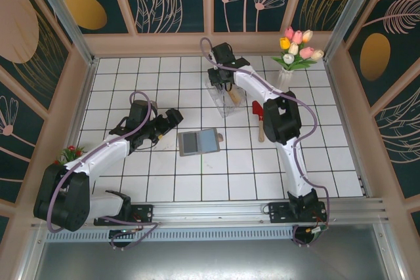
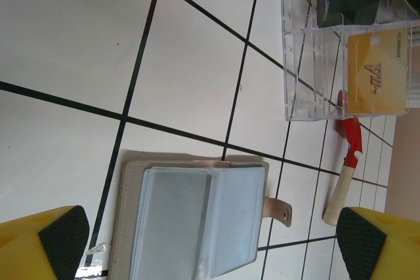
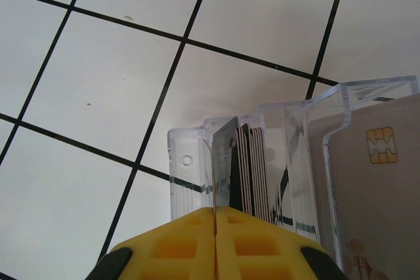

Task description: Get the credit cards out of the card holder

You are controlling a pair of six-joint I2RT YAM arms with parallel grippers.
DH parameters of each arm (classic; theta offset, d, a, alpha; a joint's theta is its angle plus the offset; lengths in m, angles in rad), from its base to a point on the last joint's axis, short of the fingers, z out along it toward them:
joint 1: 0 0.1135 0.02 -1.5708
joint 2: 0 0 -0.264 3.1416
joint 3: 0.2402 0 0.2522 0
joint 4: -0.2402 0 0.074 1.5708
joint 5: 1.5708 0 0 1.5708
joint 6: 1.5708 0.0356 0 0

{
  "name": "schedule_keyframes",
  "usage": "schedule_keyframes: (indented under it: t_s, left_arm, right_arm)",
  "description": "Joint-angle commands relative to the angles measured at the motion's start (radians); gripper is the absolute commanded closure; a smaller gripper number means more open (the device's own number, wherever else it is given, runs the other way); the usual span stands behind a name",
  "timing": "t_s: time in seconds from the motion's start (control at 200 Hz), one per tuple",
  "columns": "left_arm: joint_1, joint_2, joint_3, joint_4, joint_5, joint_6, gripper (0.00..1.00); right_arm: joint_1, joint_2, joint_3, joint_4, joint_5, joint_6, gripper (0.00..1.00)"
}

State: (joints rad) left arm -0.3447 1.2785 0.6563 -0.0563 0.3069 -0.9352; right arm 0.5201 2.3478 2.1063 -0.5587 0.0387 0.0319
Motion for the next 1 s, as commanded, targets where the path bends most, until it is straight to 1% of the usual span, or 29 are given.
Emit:
schedule_keyframes:
  t_s: [0.0,0.43,0.686,0.831,0.996]
  left_arm:
    - [0.007,-0.002,-0.008,0.004,0.012,0.02,0.01]
    - [0.006,-0.002,-0.011,0.004,0.012,0.02,0.02]
    - [0.007,0.001,-0.011,0.004,0.013,0.021,0.01]
    - [0.007,-0.002,-0.011,0.003,0.014,0.02,0.02]
    - [0.006,-0.007,-0.012,-0.012,0.008,0.029,0.01]
  right_arm:
    - [0.006,-0.084,-0.015,-0.016,0.04,-0.019,0.9]
    - [0.006,-0.037,-0.012,-0.027,0.025,-0.03,0.9]
    - [0.004,-0.015,0.0,-0.033,0.011,-0.036,0.84]
    - [0.004,-0.011,0.014,-0.039,0.007,-0.032,0.83]
    - [0.009,-0.047,0.031,-0.059,0.001,0.008,0.79]
